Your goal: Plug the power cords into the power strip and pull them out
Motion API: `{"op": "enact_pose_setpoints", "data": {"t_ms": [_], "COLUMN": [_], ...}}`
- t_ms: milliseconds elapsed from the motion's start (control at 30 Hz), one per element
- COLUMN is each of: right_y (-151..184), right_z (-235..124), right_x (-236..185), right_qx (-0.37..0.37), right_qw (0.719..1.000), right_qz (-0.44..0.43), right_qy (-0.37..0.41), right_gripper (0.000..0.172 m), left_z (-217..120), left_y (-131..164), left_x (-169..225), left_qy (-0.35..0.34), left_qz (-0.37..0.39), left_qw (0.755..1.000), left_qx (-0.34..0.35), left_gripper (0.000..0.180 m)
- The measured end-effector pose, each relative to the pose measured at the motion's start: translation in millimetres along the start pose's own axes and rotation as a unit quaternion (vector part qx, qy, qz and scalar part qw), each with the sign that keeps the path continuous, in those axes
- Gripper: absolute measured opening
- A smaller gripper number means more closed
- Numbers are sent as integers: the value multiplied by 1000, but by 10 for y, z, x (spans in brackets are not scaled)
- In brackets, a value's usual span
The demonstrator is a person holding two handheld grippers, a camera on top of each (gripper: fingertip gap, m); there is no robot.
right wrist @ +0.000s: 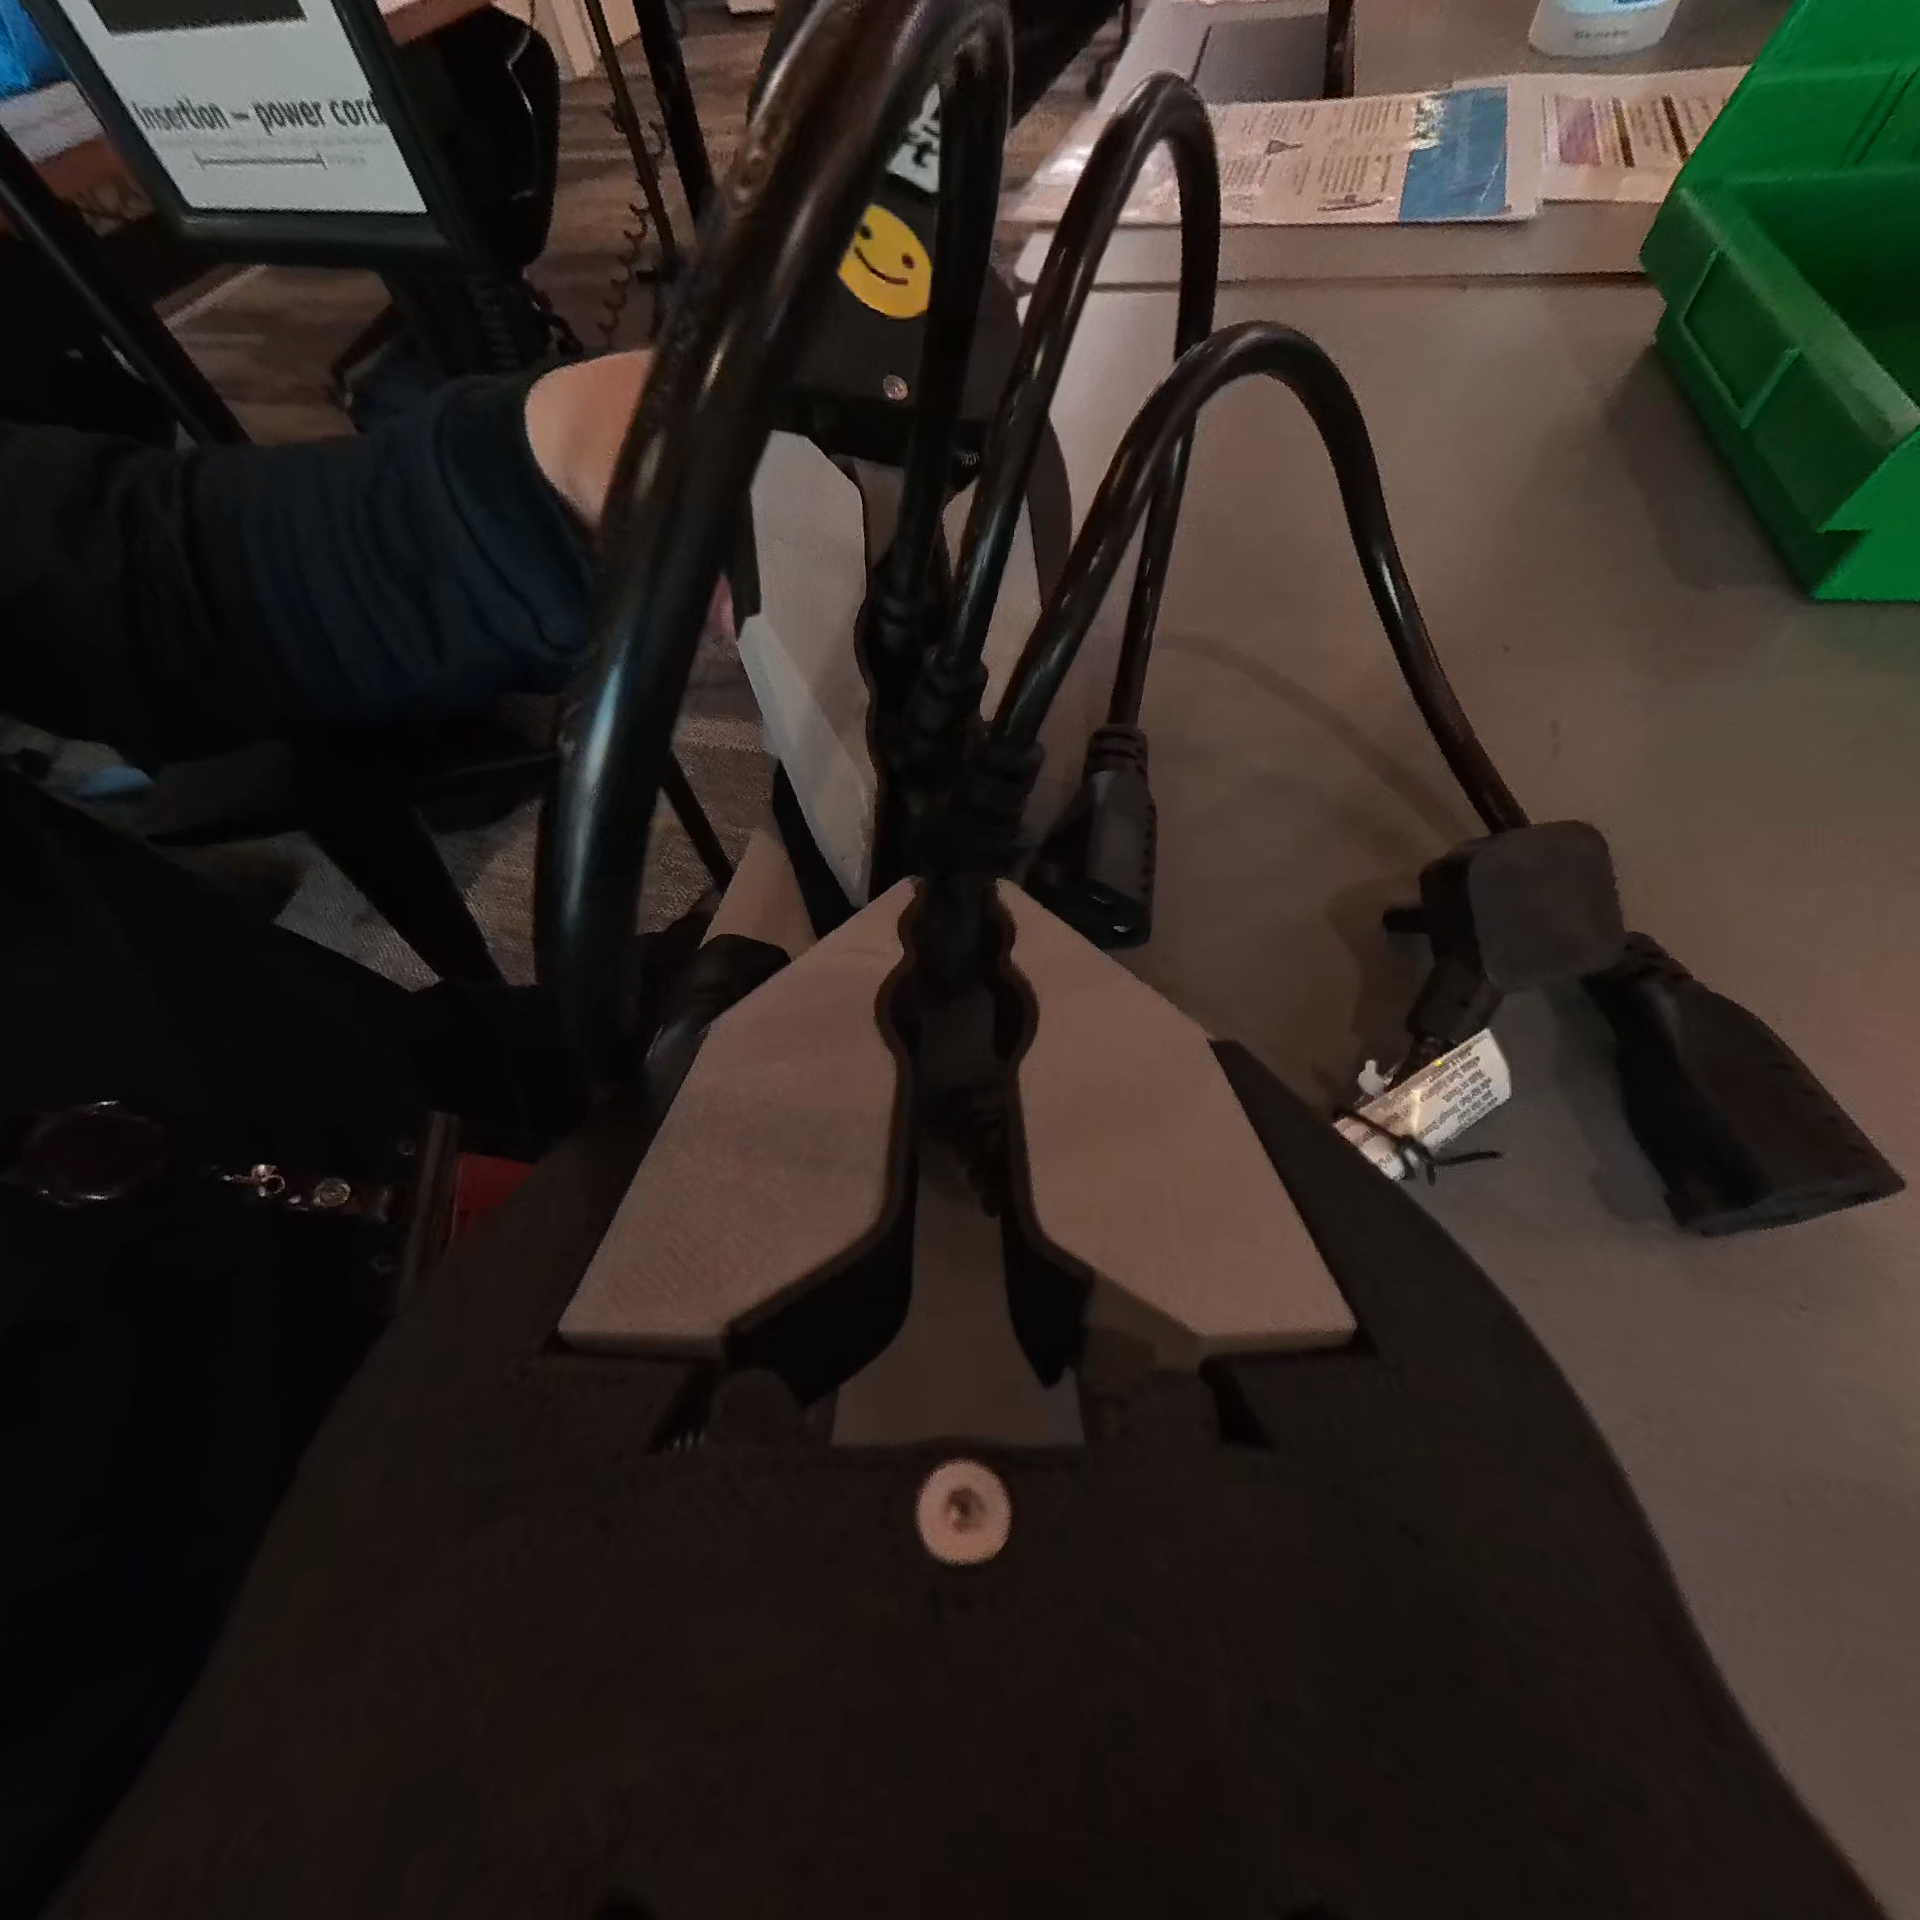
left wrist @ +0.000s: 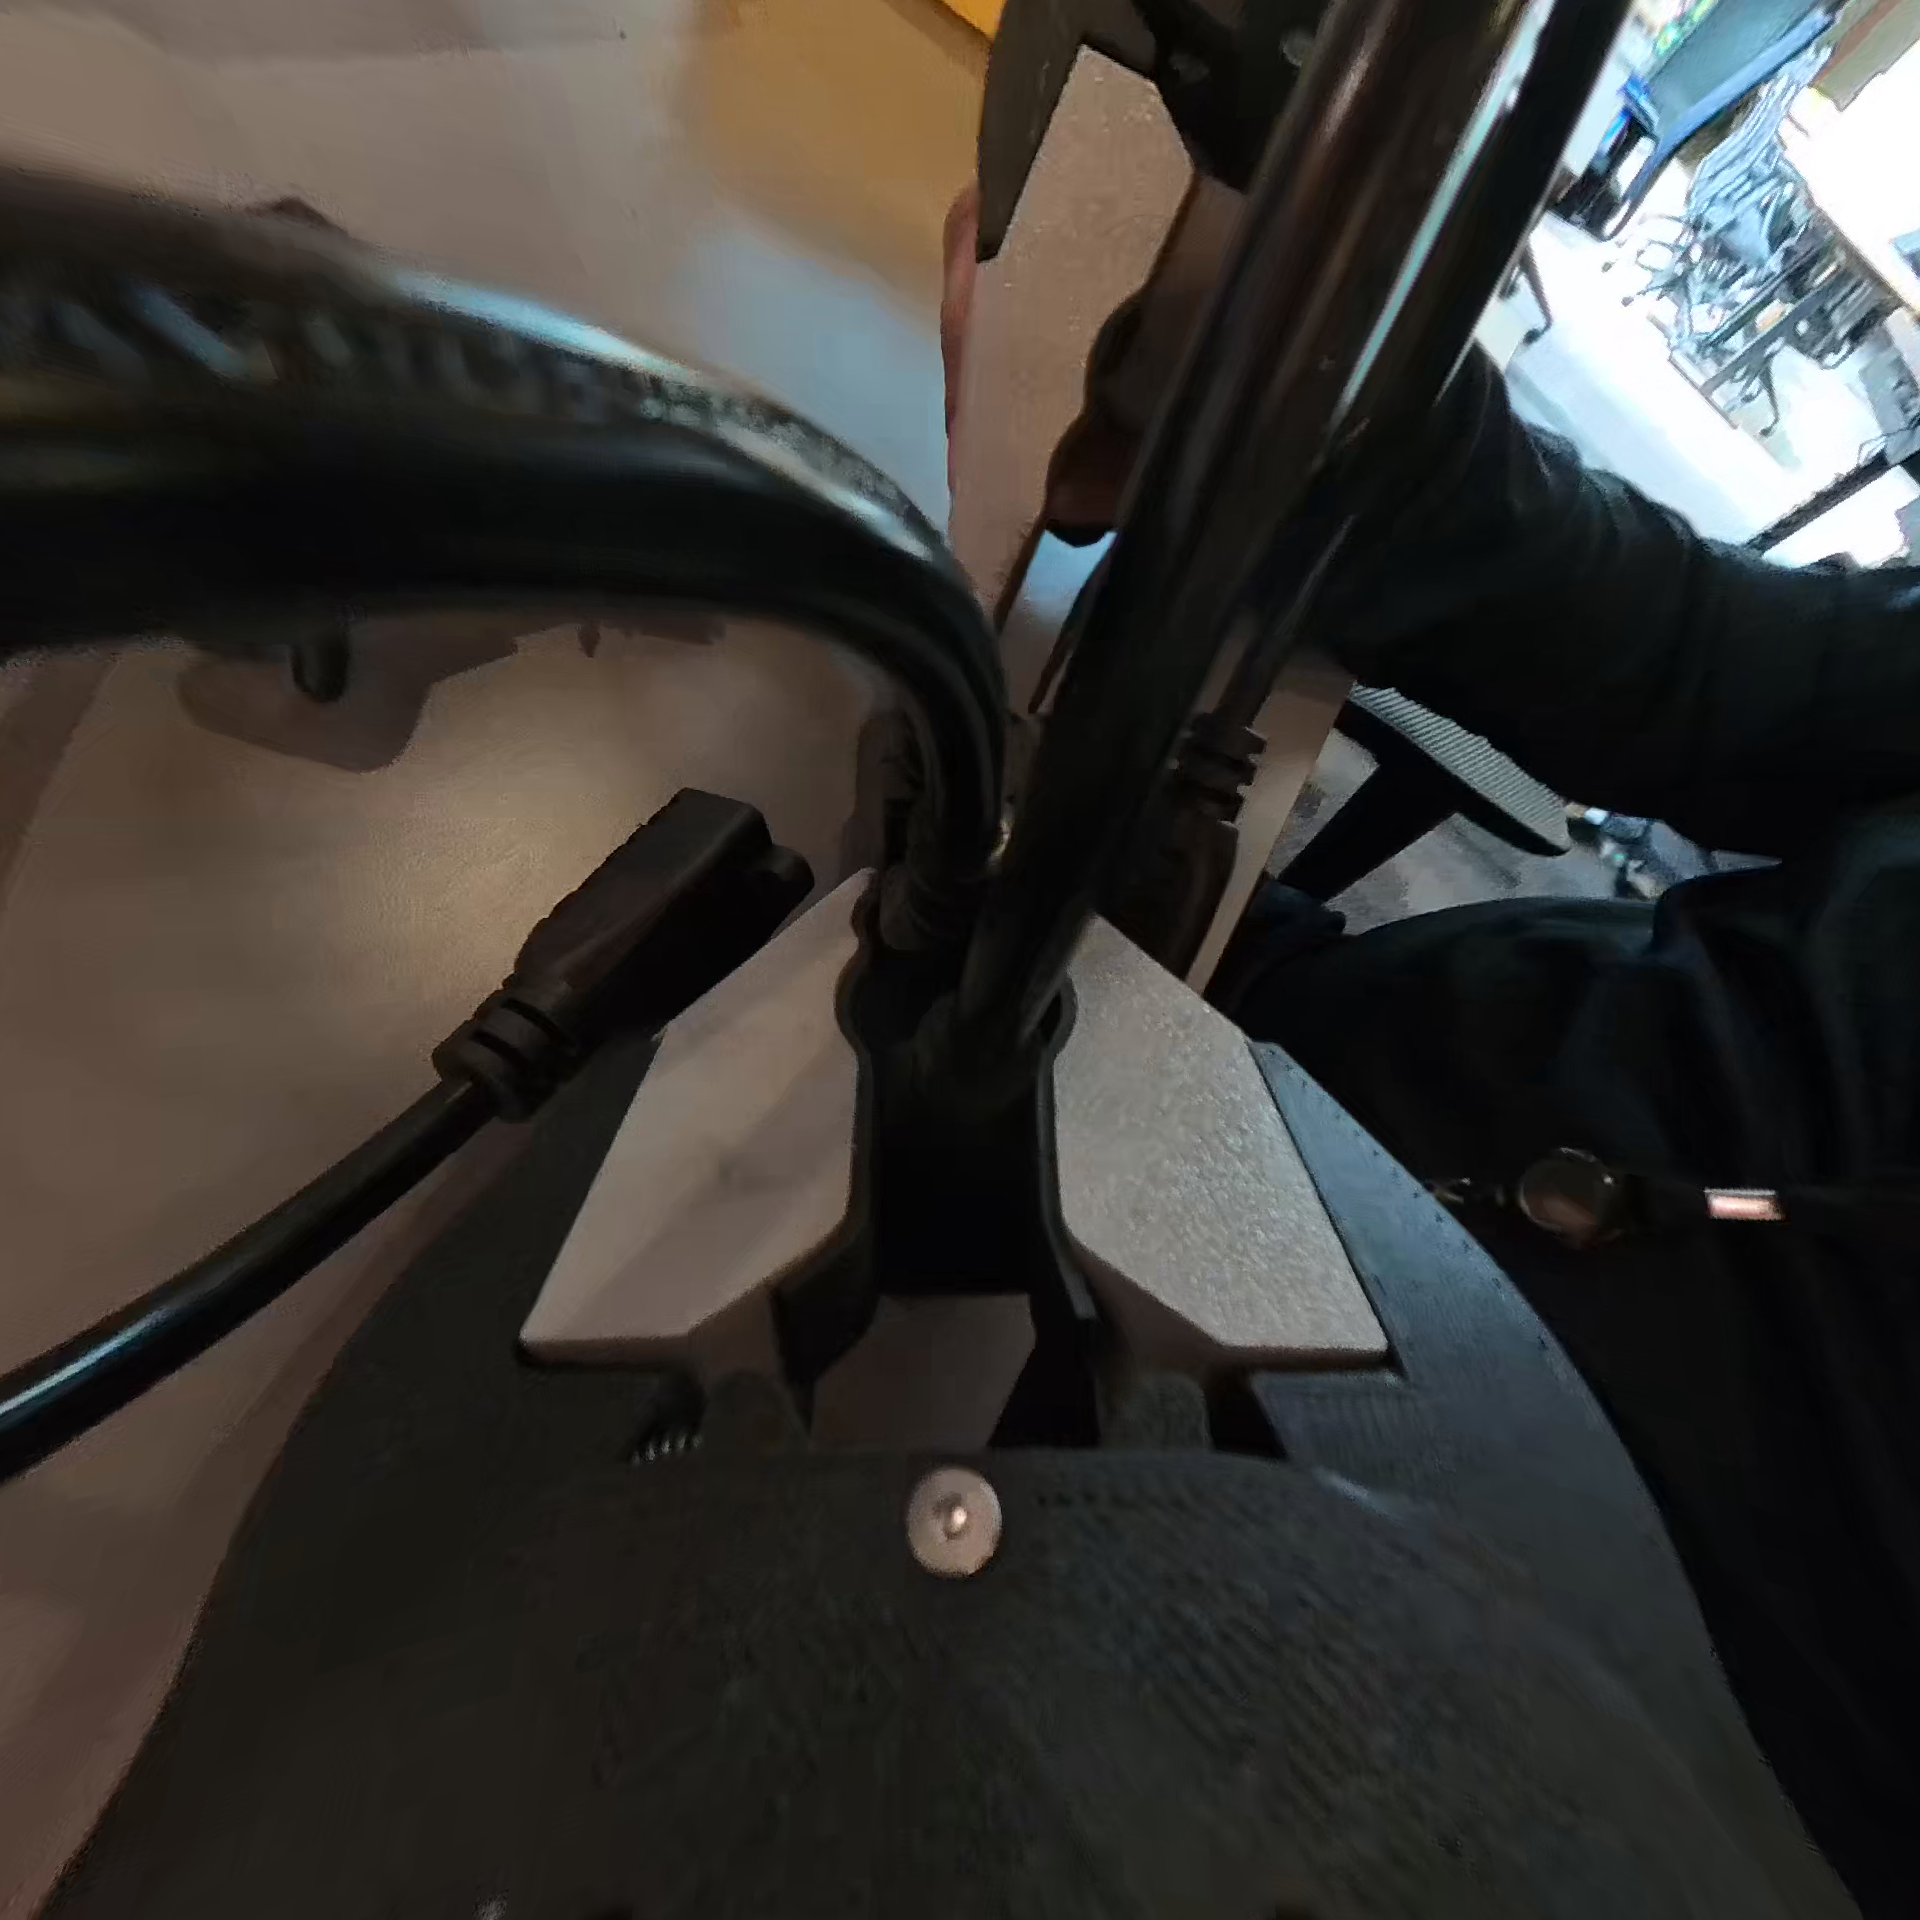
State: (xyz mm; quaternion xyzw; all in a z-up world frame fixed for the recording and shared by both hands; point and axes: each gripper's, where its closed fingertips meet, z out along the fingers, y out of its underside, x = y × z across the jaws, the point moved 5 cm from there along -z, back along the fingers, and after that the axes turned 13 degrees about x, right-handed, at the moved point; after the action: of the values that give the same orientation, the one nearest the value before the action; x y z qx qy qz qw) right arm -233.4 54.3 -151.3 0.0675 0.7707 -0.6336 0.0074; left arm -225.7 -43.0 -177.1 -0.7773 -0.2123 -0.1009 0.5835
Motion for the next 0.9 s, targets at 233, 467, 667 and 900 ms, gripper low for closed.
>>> {"op": "enact_pose_setpoints", "data": {"t_ms": [233, 467, 667, 900], "right_y": [-18, 16, 17, 16], "right_z": [31, 102, 107, 101], "right_x": [-20, -81, -113, -97], "right_qx": [14, 17, 12, 19], "right_qw": [1000, 999, 999, 999], "right_qz": [14, 35, 9, 11], "right_qy": [-10, -36, -36, -30], "right_gripper": [13, 19, 16, 14], "left_z": [41, 92, 98, 141], "left_y": [21, 45, 48, 30], "left_x": [76, 150, 157, 153], "left_qy": [-8, -13, -12, -14], "left_qz": [62, 136, 148, 118], "left_qw": [998, 990, 988, 993], "left_qx": [-23, -36, -34, -18], "left_gripper": [25, 25, 25, 25]}}
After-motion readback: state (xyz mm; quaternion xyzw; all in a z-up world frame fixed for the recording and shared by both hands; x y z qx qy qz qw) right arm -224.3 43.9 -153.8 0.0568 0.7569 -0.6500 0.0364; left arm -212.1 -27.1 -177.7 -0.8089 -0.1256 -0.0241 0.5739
